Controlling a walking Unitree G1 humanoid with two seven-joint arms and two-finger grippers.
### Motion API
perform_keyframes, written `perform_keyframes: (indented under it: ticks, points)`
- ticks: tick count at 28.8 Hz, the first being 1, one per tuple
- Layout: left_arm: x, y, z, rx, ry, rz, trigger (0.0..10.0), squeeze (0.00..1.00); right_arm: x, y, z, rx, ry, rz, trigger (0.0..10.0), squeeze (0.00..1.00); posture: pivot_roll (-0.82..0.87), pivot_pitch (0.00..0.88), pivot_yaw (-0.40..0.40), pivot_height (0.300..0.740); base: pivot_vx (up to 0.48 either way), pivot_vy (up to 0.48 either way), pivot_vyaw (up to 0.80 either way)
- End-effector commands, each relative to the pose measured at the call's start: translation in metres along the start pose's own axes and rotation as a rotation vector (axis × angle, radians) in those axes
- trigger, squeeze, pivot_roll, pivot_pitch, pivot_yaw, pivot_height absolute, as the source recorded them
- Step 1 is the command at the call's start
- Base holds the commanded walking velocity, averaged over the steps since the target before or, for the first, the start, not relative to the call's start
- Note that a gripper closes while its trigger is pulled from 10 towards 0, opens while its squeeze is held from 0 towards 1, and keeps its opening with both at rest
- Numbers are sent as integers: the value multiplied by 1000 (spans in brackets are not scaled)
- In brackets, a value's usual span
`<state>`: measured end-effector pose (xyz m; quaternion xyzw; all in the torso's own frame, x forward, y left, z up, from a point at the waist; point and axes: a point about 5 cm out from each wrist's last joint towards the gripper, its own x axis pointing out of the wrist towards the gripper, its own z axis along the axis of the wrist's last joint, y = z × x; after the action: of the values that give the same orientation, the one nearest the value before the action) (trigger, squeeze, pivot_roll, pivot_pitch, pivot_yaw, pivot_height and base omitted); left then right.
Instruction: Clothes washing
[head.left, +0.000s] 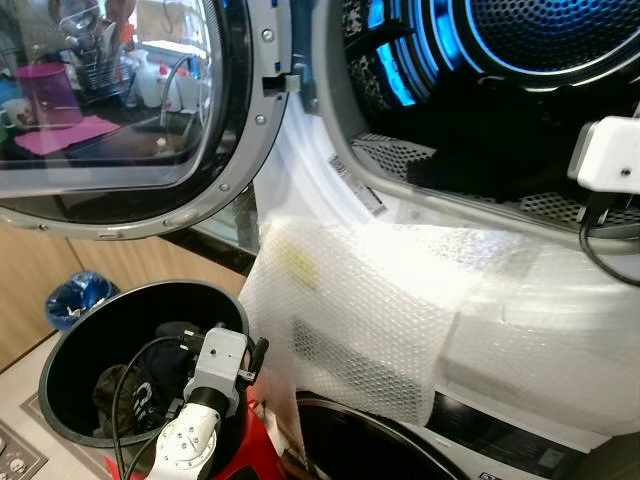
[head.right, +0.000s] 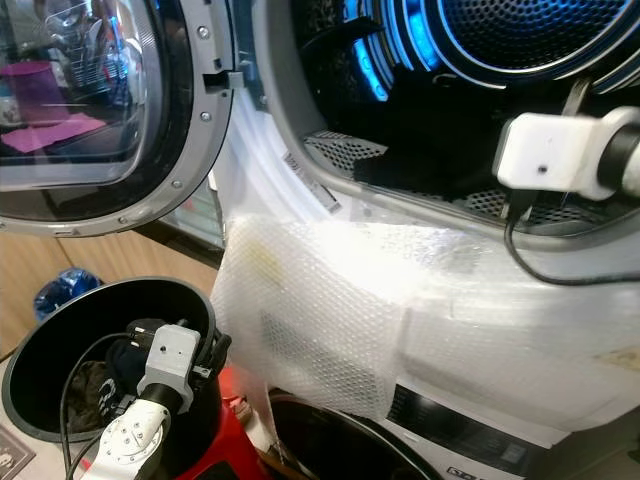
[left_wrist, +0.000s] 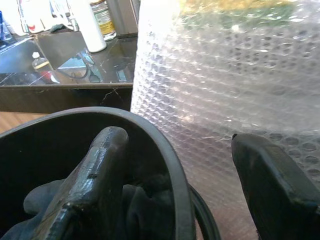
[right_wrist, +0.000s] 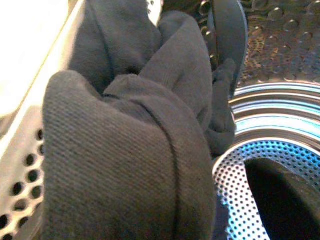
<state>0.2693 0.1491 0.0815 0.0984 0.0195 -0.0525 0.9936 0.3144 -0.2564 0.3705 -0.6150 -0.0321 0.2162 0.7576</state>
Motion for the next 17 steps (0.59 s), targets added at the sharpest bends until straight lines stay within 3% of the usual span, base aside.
perform_keyframes:
  ticks: [1, 4, 6, 13, 17]
  points:
    - [0, 2, 0, 9, -1, 2, 10000, 0, -5, 13, -7, 53, -10, 111, 10000, 0, -64, 0, 7, 740, 0, 0, 0]
    - [0, 2, 0, 10, -1, 0, 10000, 0, -7, 14, -7, 90, -37, 108, 10000, 0, -68, 0, 10, 740, 0, 0, 0]
    - [1, 1, 0, 11, -3, -4, 10000, 0, -7, 16, -4, 146, -133, 123, 10000, 0, -65, 0, 11, 740, 0, 0, 0]
    - [1, 4, 1, 15, -4, 1, 10000, 0, -11, 36, 3, 142, -276, 267, 10000, 0, -58, 0, 16, 740, 0, 0, 0]
    - [1, 4, 1, 17, -3, 0, 10000, 0, -7, 36, 3, 173, -300, 247, 10000, 0, -57, 0, 17, 740, 0, 0, 0]
